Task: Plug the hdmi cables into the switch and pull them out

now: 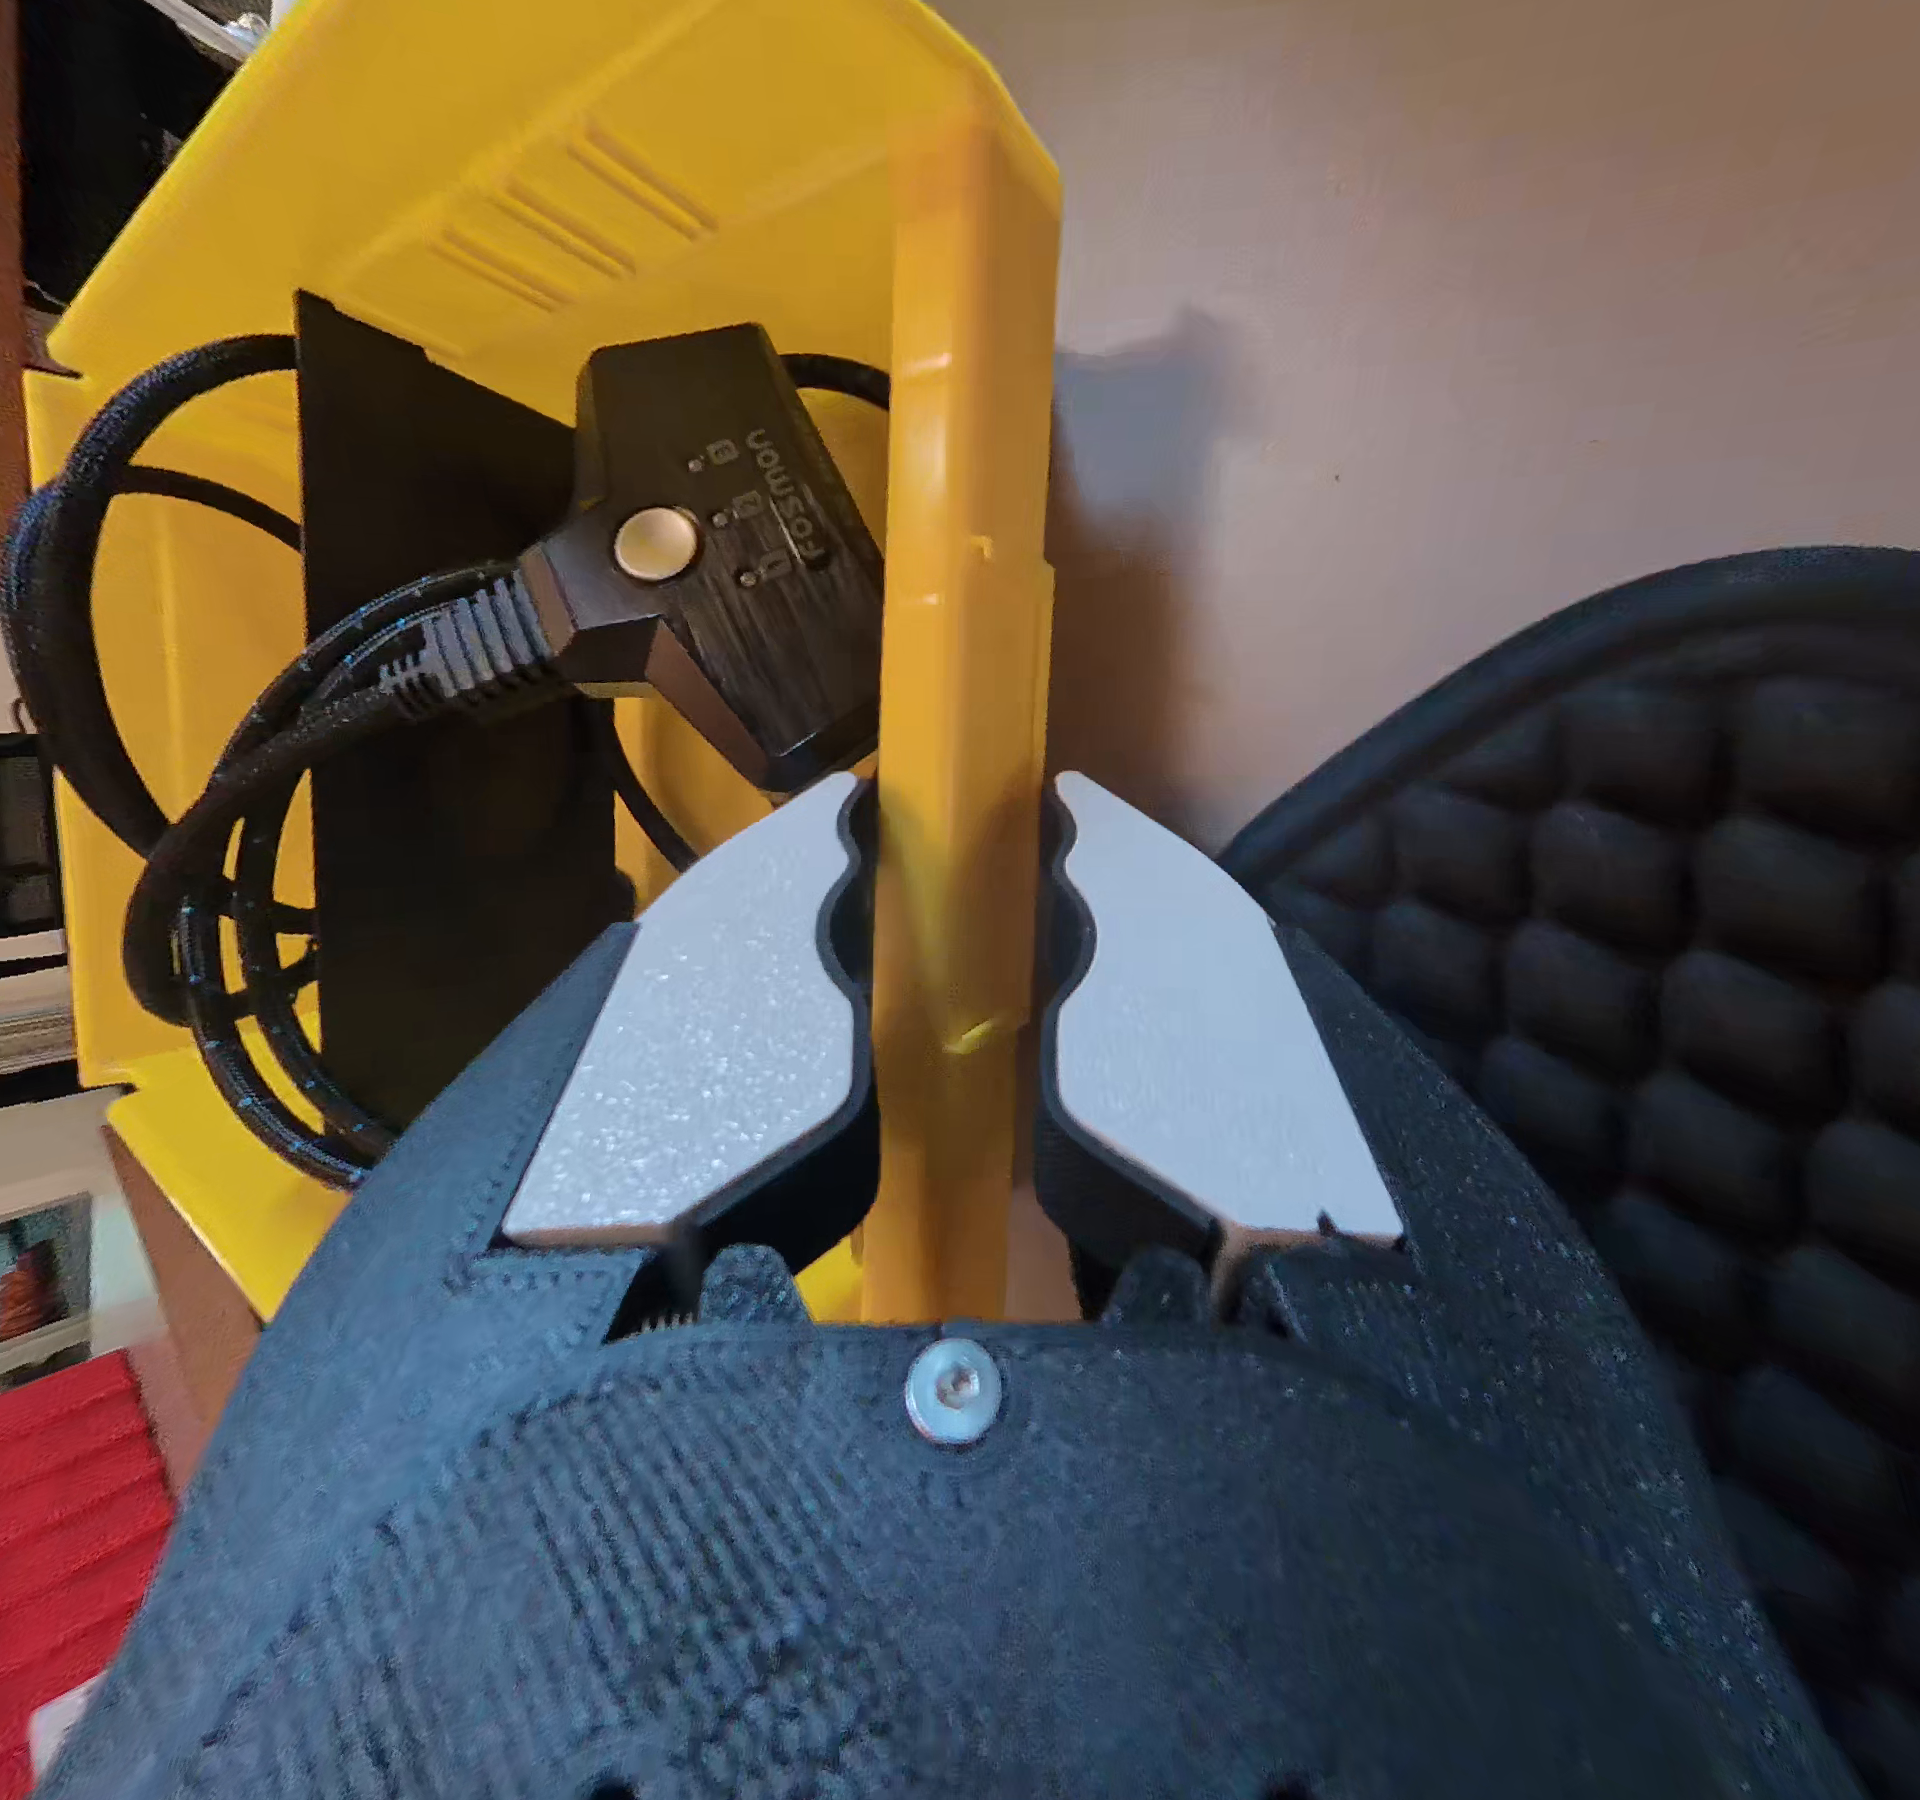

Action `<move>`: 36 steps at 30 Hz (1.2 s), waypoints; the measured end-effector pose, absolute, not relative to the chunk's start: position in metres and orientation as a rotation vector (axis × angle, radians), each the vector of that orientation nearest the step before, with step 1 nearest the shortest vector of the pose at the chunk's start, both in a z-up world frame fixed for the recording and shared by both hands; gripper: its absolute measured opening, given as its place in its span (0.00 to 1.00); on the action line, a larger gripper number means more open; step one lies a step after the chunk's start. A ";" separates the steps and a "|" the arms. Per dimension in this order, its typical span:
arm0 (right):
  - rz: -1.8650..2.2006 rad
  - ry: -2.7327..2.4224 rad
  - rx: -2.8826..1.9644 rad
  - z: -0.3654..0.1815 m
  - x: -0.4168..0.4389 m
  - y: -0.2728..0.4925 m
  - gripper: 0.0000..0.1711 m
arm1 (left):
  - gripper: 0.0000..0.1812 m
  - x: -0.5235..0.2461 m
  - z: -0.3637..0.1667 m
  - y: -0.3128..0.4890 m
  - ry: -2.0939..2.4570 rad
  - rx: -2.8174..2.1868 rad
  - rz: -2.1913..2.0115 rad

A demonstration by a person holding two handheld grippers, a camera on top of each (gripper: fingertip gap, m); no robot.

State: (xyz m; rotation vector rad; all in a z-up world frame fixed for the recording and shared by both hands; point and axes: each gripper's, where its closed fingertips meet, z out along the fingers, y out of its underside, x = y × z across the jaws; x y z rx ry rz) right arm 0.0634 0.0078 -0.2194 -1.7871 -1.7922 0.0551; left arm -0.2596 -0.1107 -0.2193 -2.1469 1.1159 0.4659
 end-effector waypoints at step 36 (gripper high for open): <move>0.627 -1.184 -1.537 -0.159 0.035 0.051 0.22 | 0.33 -0.309 -0.160 0.002 0.106 -2.227 -0.229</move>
